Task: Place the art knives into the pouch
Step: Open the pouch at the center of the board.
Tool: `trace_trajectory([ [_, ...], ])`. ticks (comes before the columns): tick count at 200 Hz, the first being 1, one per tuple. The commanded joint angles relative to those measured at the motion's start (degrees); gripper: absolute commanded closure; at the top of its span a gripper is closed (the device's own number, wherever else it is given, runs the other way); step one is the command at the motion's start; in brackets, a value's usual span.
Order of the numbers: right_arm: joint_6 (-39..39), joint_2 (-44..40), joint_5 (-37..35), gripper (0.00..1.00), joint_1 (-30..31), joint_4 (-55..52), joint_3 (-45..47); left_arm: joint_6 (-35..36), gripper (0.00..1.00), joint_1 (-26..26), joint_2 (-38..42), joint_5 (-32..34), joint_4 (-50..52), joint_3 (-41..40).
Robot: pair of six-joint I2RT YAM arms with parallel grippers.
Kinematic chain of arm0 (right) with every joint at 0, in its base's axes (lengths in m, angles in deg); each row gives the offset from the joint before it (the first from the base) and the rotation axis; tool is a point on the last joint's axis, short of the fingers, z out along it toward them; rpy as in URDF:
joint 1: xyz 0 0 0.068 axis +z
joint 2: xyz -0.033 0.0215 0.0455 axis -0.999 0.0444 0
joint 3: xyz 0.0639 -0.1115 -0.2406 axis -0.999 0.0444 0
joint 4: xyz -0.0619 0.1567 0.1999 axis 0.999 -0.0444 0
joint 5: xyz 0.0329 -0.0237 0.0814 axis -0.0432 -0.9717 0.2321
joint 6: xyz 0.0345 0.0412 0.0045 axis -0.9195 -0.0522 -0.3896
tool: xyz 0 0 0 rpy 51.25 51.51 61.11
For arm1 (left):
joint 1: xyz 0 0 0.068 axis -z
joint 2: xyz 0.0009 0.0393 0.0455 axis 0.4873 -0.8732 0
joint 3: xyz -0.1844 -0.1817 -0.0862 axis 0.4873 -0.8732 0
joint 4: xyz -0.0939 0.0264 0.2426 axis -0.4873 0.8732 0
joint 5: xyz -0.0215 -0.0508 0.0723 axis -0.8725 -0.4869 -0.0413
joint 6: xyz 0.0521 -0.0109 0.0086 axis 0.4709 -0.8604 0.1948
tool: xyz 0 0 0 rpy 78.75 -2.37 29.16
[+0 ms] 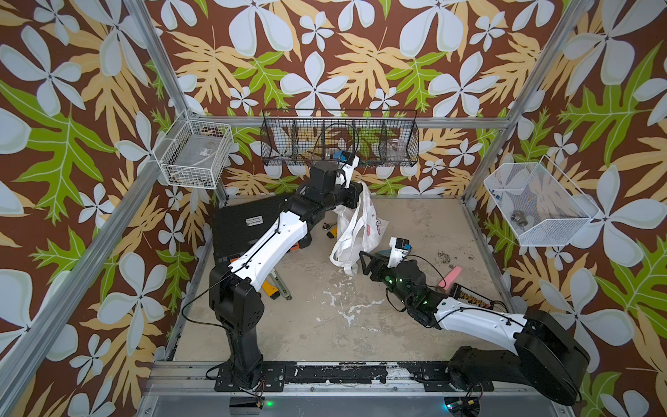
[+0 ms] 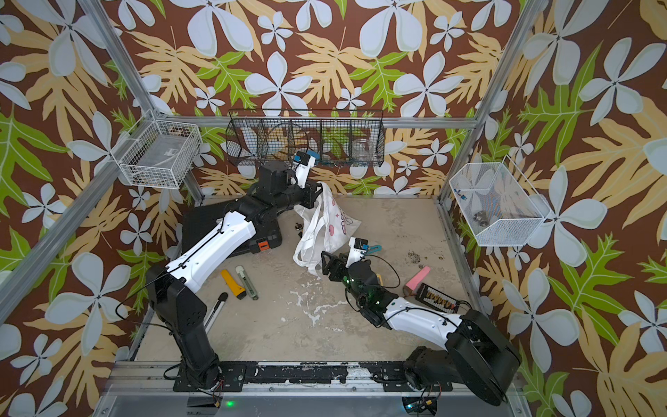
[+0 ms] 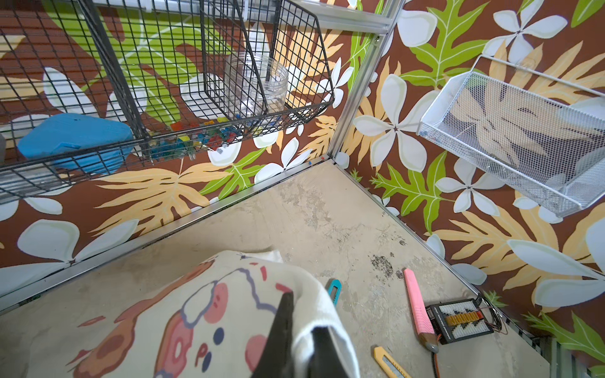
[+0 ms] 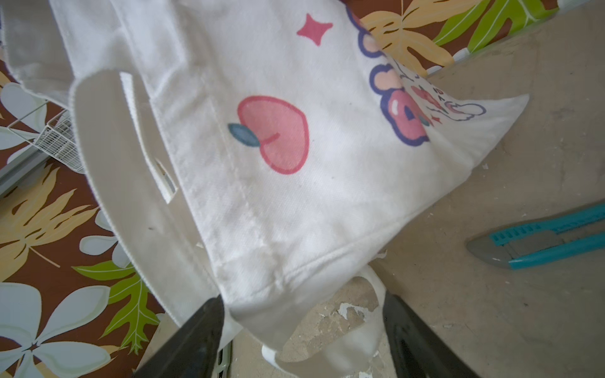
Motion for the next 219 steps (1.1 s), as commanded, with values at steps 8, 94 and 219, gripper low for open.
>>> trace_trajectory([
  [8, -0.4, 4.9, -2.2, 0.2, -0.1, 3.5, -3.4, -0.5, 1.0, 0.1, 1.3, -1.0, -3.6, -1.2],
  [94, 2.9, 3.8, -16.3, 0.9, -0.3, -11.0, -6.4, 0.7, 1.0, 0.1, 2.2, -0.3, -2.0, -0.6],
  [219, 25.6, -11.9, 15.1, 1.0, -18.7, -47.3, -33.7, -0.1, 1.0, 0.0, 11.3, -5.7, -2.0, -14.9],
])
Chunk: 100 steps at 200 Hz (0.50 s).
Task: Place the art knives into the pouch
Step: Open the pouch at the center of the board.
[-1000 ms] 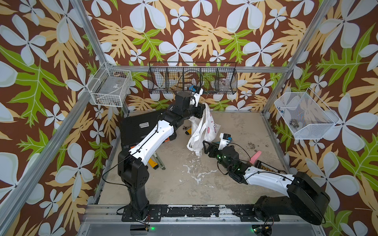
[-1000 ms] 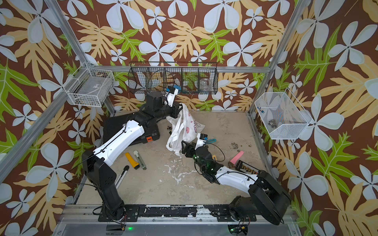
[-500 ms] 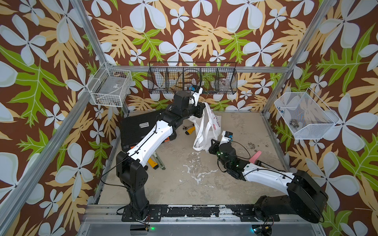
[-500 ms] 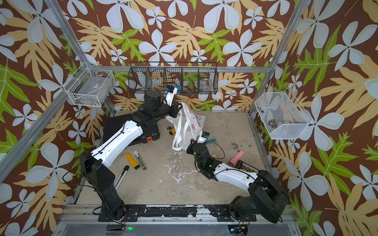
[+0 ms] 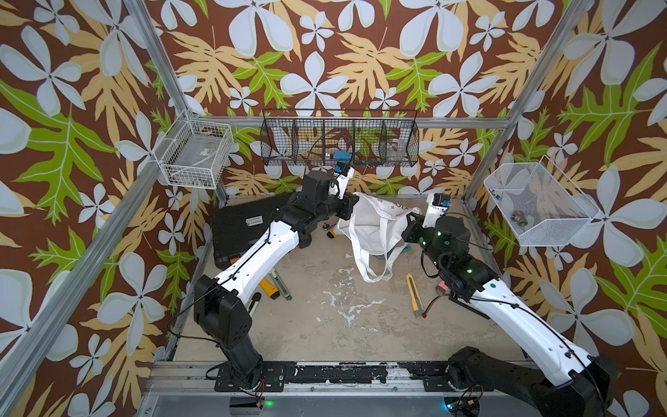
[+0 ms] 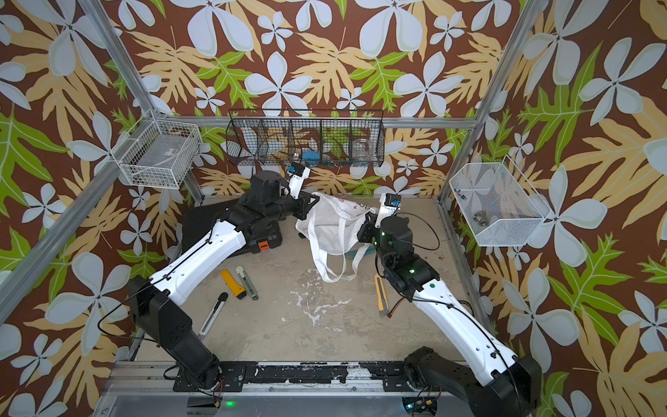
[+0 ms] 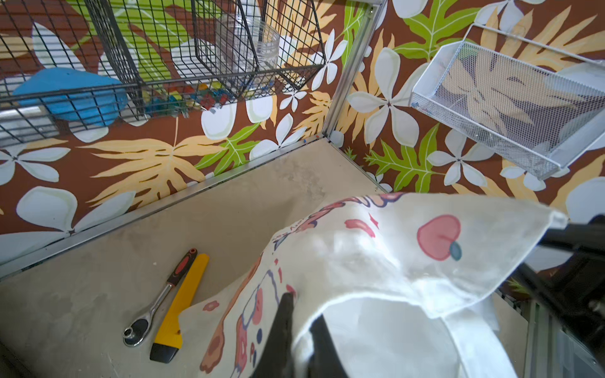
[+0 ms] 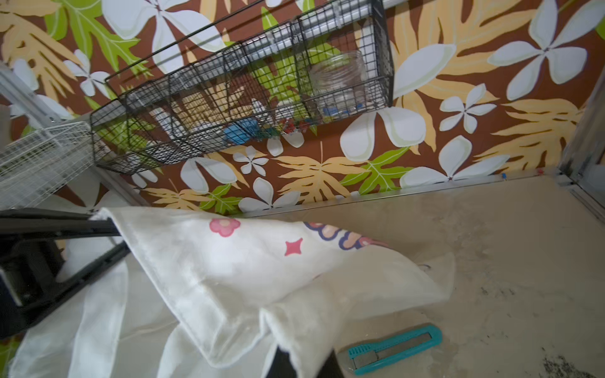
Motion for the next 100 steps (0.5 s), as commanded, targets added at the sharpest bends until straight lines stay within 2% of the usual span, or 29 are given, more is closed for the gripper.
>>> trace_trajectory([
  [1, 4.7, -0.5, 12.9, 1.0, -2.6, -8.3, -5.0, -1.1, 1.0, 0.0, 3.1, -3.7, -2.6, -3.9],
  [44, 4.2, -3.5, 33.9, 1.0, -8.0, -11.6, -11.2, -3.3, 0.99, 0.5, 11.9, -13.0, -8.2, -13.2],
  [56, 3.6, -4.3, 37.4, 1.0, -8.3, -11.6, -11.9, -2.9, 0.78, 0.7, 12.4, -14.9, -8.3, -13.2],
  [72, 2.8, -4.3, 42.0, 1.0, -8.3, -11.2, -12.4, -1.6, 0.78, 0.8, 11.2, -16.5, -7.6, -11.8],
  [87, 2.8, -4.3, 44.2, 1.0, -8.2, -11.4, -12.1, 0.6, 0.6, 0.9, 9.8, -17.6, -6.2, -10.0],
  [100, 3.5, -4.5, 44.2, 1.0, -8.2, -11.6, -11.4, 3.5, 0.59, 0.9, 8.6, -18.1, -3.3, -7.9],
])
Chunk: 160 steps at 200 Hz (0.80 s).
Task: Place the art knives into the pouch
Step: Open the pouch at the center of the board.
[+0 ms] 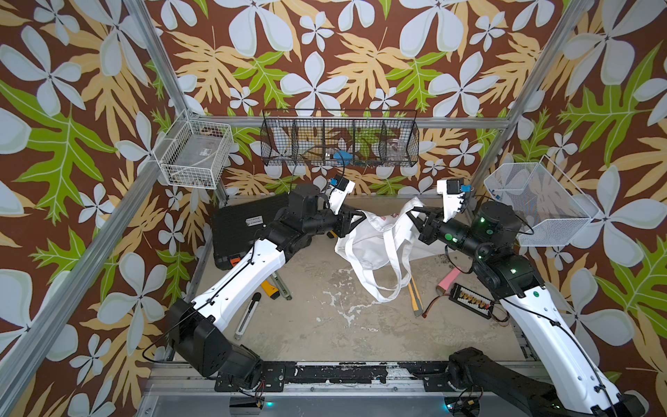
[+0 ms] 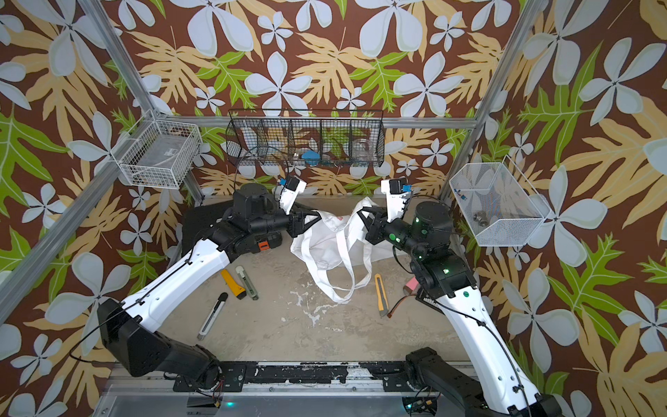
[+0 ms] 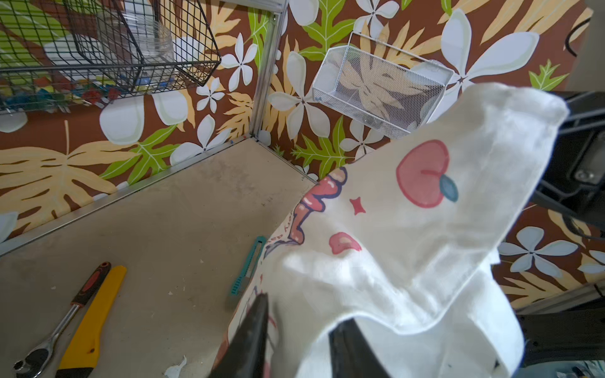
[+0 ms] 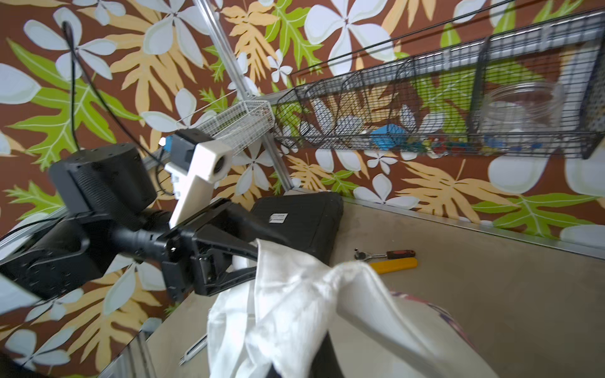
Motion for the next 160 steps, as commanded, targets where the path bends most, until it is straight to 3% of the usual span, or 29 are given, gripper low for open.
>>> trace_trajectory([
  [1, 0.2, -0.2, 6.1, 1.0, -0.1, -0.2, 0.5, 5.3, 0.59, 0.1, -1.5, -3.6, 2.2, 2.8],
  [33, 0.6, 0.7, 6.6, 1.0, -0.1, -0.5, 0.7, 12.1, 0.58, 0.6, -3.4, -3.6, 8.9, 7.1],
  [88, 0.6, 1.0, 6.4, 1.0, -0.2, -1.9, -1.2, 19.0, 0.64, 3.1, -4.3, -2.0, 13.1, 4.8],
  [120, 0.2, 0.7, 7.4, 1.0, -0.2, -1.7, -0.9, 19.4, 0.74, 3.5, -6.3, -1.4, 12.8, 4.7],
  [127, 0.0, 0.7, 7.4, 1.0, -0.1, -1.7, -0.7, 19.4, 0.8, 3.5, -6.8, -1.6, 12.6, 5.0],
  [137, 0.3, 0.6, 6.9, 1.0, -0.1, -1.9, -0.5, 19.5, 1.0, 3.6, -7.5, -3.0, 12.6, 5.5],
  [160, 1.3, 0.6, 5.0, 1.0, -0.3, -2.6, 0.2, 19.2, 1.0, 3.5, -7.6, -7.0, 11.4, 5.7],
])
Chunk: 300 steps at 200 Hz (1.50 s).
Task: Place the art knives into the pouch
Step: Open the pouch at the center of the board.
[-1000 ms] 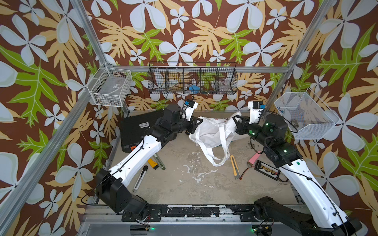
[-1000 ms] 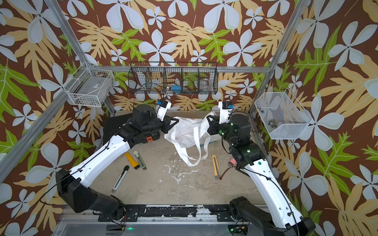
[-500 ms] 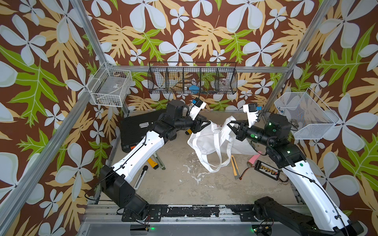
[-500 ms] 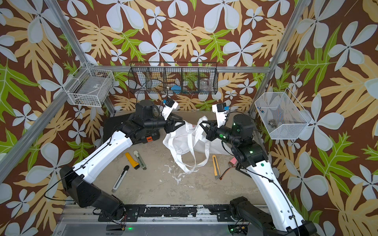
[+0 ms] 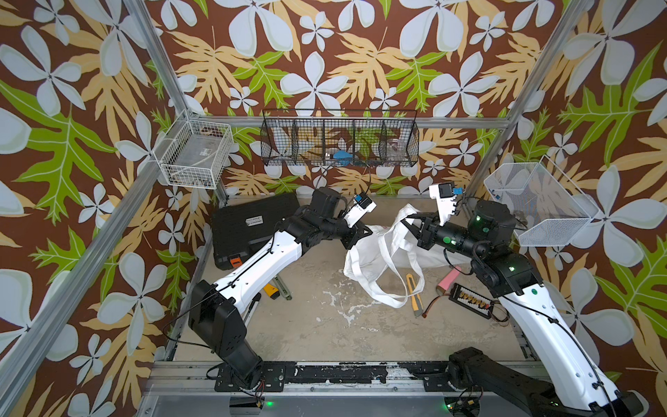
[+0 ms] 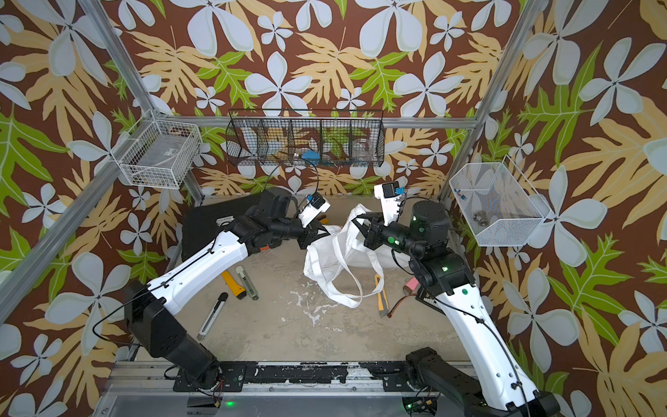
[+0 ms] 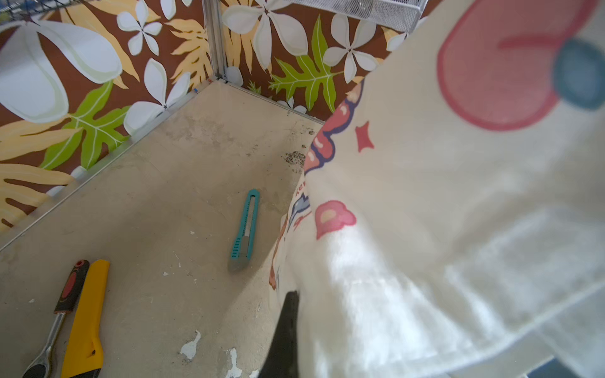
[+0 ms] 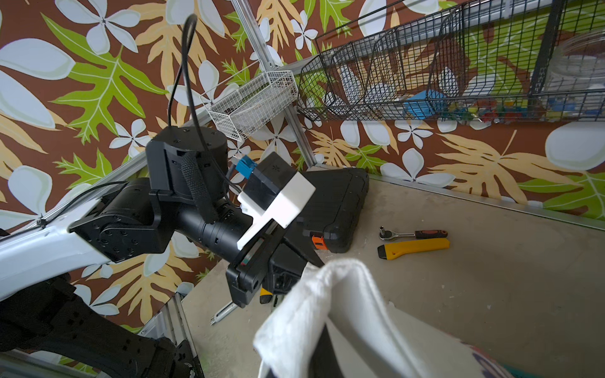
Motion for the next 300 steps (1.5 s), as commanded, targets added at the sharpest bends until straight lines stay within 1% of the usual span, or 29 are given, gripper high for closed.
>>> trace_trajectory([
  [1, 1.1, -0.1, -0.6, 1.0, -0.1, 0.6, 0.5, 0.3, 1.0, 0.0, 0.3, -4.7, -1.5, 0.5],
  [32, 3.5, 1.9, -8.7, 1.0, -1.2, -1.7, 0.8, 1.4, 1.0, 0.0, 2.9, -9.0, -0.9, -0.1],
  [43, 3.7, 3.7, -8.9, 1.0, -3.0, -1.6, 0.8, 2.0, 1.0, -0.3, 4.4, -12.0, -0.4, -0.5],
  [57, 4.0, 6.7, -9.7, 1.0, -4.9, -1.4, 0.3, 2.2, 1.0, -0.4, 6.4, -14.0, -0.5, -1.0],
  [102, 2.2, 17.6, -4.5, 1.0, -9.7, 3.5, -4.1, 0.1, 1.0, -0.5, 8.5, -17.7, -0.3, 0.4],
  [119, 0.8, 22.0, -1.8, 1.0, -10.4, 5.5, -5.7, -0.9, 1.0, -0.5, 8.3, -19.5, -2.5, -0.6],
  [148, 0.3, 29.3, -1.1, 1.0, -10.4, 6.6, -6.7, -1.5, 1.0, -1.2, 3.8, -21.6, -3.3, -0.6],
  [163, 1.7, 32.2, -2.7, 1.0, -10.5, 5.3, -6.6, -3.1, 1.0, -2.6, 1.3, -21.4, -5.5, -1.8],
  [172, 2.0, 33.0, -3.6, 1.0, -10.5, 5.2, -5.7, -3.7, 1.0, -3.7, -0.4, -22.5, -6.6, -2.6],
  [186, 2.1, 33.3, -5.3, 1.0, -10.4, 6.7, -3.5, -6.7, 1.0, -5.4, -1.9, -23.9, -11.1, -5.0],
  [203, 2.2, 33.6, -8.4, 1.0, -10.5, 6.5, -2.2, -14.2, 1.0, -7.4, -1.6, -25.1, -22.2, -10.7],
  [216, 2.5, 34.1, -9.7, 1.0, -10.5, 6.2, -1.3, -18.7, 1.0, -9.1, -0.9, -26.3, -29.2, -14.5],
  [239, 2.4, 33.7, -13.3, 1.0, -10.5, 6.2, 0.6, -26.8, 1.0, -11.6, 0.1, -26.9, -41.1, -19.3],
  [241, 2.3, 33.5, -13.4, 0.96, -10.5, 6.4, 0.9, -27.6, 1.0, -11.8, 0.1, -27.0, -41.9, -19.6],
  [246, 2.1, 33.1, -13.6, 0.8, -10.5, 6.6, 1.4, -29.2, 1.0, -12.1, 0.0, -27.2, -44.0, -20.1],
  [249, 2.1, 32.8, -13.7, 0.73, -10.5, 6.8, 1.7, -30.0, 1.0, -12.3, -0.2, -27.4, -45.0, -20.3],
  [252, 2.0, 32.3, -14.0, 0.67, -10.5, 6.9, 2.1, -30.6, 1.0, -12.5, -0.3, -27.5, -45.8, -20.6],
  [260, 1.6, 30.7, -14.7, 0.56, -10.5, 7.5, 3.4, -31.6, 1.0, -12.8, -0.7, -27.5, -47.0, -20.8],
  [276, 0.7, 24.9, -16.6, 0.41, -10.4, 9.3, 7.2, -31.7, 1.0, -12.9, -1.7, -27.4, -47.3, -20.9],
  [283, 0.5, 22.1, -17.5, 0.35, -10.3, 9.6, 8.7, -31.9, 1.0, -12.9, -2.2, -27.4, -47.5, -21.0],
  [295, 0.4, 17.8, -19.5, 0.29, -10.4, 9.0, 10.2, -32.0, 1.0, -12.9, -2.9, -27.4, -47.8, -21.1],
  [300, 0.4, 16.1, -20.0, 0.28, -10.4, 8.6, 10.8, -32.3, 1.0, -12.9, -3.2, -27.2, -48.2, -21.3],
])
